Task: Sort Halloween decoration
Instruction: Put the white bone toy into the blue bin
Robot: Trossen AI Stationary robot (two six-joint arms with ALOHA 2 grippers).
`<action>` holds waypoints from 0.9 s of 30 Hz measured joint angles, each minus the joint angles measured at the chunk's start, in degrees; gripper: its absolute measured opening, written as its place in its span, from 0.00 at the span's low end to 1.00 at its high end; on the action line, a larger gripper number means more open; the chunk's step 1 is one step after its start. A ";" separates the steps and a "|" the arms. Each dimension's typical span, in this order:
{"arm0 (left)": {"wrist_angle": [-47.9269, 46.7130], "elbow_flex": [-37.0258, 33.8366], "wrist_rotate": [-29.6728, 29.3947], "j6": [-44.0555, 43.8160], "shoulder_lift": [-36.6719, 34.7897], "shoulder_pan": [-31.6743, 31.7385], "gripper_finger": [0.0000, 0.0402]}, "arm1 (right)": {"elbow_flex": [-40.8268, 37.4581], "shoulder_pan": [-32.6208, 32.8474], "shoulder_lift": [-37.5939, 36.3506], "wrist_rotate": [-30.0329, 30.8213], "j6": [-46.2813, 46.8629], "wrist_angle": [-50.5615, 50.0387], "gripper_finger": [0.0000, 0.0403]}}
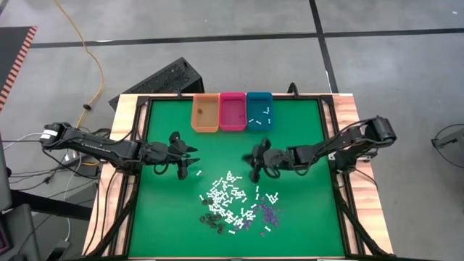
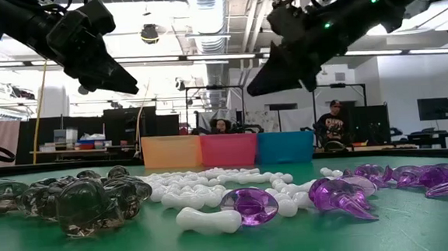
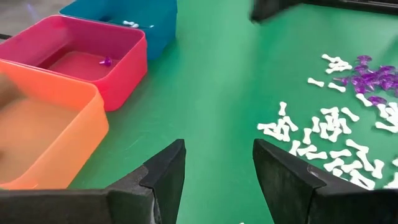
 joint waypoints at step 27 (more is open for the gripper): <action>1.64 0.00 0.67 0.46 0.00 0.00 0.45 | 0.02 20.79 -6.38 -11.92 18.19 -39.24 0.46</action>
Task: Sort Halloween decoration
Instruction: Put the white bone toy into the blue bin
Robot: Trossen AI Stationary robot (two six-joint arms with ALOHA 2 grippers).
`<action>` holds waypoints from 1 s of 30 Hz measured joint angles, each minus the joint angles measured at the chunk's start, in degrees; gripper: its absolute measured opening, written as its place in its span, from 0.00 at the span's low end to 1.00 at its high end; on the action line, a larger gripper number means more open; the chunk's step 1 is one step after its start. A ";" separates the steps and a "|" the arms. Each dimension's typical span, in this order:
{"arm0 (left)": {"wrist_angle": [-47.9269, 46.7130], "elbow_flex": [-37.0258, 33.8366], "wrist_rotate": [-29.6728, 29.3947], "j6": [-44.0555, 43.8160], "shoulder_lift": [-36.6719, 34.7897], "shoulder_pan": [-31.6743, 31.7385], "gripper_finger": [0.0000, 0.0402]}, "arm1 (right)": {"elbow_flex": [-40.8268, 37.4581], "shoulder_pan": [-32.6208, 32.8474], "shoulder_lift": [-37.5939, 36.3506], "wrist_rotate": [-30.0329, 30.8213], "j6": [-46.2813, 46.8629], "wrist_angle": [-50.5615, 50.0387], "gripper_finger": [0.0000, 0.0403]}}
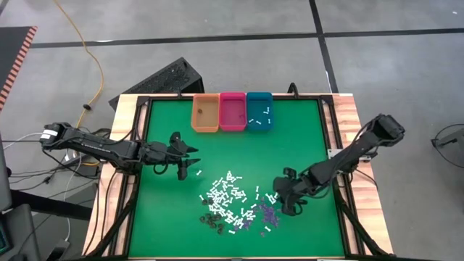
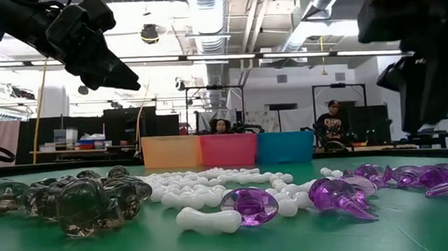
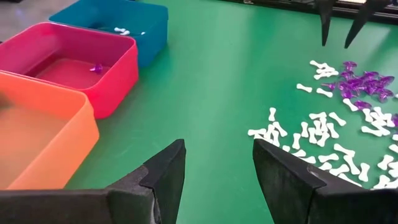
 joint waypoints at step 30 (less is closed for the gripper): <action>-0.42 -1.56 -0.86 -2.10 0.00 -0.01 0.45 | 0.92 -3.04 9.17 -2.48 -8.39 -1.49 0.46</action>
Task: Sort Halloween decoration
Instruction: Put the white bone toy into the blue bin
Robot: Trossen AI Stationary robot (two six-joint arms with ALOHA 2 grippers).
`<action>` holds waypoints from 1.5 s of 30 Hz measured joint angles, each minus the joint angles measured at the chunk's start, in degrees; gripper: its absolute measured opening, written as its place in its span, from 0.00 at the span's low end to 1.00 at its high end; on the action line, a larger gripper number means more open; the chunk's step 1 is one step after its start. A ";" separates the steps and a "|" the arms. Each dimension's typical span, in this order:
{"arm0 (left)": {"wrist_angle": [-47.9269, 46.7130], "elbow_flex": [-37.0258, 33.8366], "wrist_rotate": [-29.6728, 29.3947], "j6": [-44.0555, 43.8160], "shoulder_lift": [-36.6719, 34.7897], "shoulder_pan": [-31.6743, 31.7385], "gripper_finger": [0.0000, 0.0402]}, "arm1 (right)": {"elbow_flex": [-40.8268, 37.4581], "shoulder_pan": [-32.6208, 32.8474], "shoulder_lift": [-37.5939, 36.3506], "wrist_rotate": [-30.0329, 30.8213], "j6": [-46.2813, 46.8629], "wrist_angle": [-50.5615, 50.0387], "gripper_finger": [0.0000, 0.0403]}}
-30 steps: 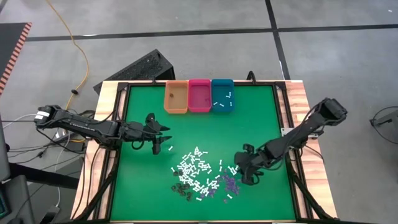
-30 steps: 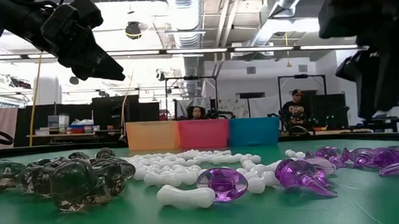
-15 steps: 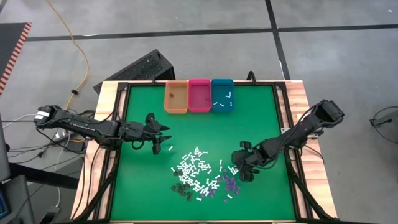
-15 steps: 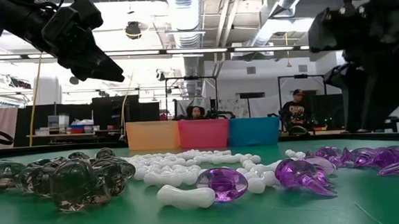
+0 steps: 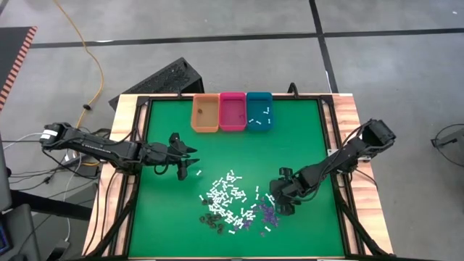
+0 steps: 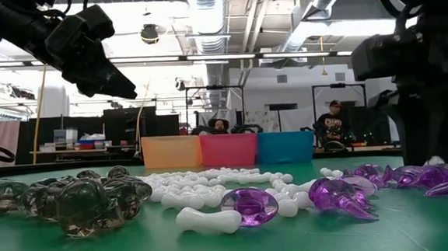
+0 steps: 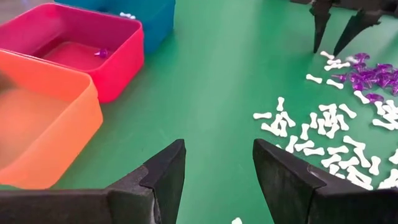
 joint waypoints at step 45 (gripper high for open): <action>-0.25 -0.05 0.02 0.61 0.00 0.01 0.45 | 2.77 -13.23 -11.47 2.62 23.26 -19.76 0.46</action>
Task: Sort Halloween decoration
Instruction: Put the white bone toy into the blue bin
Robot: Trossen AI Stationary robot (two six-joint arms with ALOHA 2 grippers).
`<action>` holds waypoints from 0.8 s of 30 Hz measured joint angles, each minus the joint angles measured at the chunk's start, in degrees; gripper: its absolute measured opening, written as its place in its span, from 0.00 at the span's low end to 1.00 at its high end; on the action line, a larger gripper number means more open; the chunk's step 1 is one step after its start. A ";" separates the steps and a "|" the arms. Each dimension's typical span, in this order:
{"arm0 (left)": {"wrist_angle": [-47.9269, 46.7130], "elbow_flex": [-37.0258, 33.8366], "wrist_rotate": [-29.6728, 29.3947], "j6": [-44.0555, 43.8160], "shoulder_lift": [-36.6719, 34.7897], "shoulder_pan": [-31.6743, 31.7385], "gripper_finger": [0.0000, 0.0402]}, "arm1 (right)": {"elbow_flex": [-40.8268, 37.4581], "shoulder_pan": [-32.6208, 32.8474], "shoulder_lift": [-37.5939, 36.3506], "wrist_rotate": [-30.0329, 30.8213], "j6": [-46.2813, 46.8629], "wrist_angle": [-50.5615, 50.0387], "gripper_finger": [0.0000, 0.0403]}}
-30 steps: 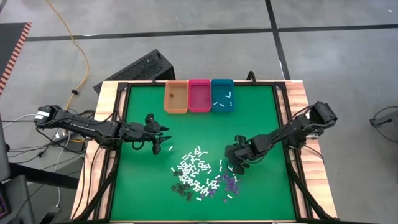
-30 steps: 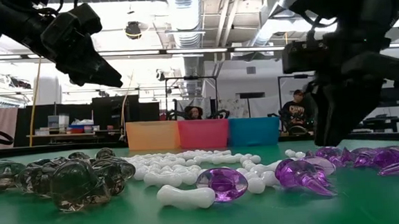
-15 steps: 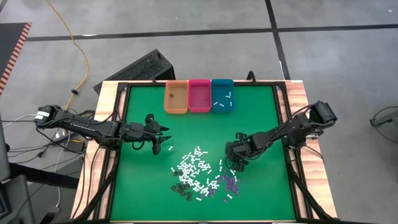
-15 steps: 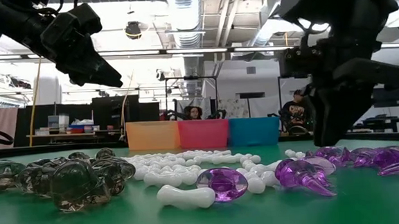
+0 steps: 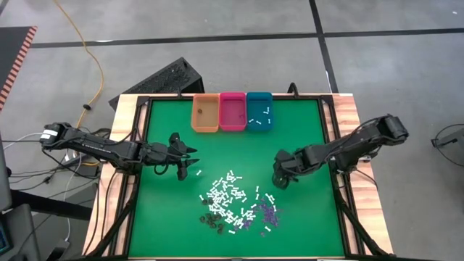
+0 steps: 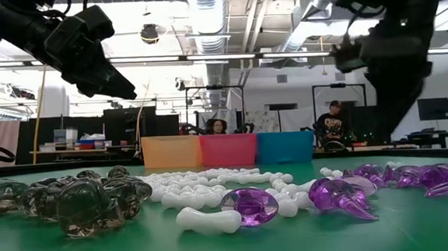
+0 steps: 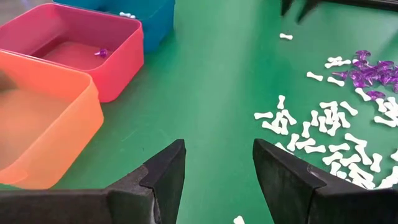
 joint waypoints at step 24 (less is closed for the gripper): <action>-0.20 0.00 0.52 -0.36 0.00 0.00 0.45 | -0.04 2.00 9.65 -1.54 19.43 4.22 0.46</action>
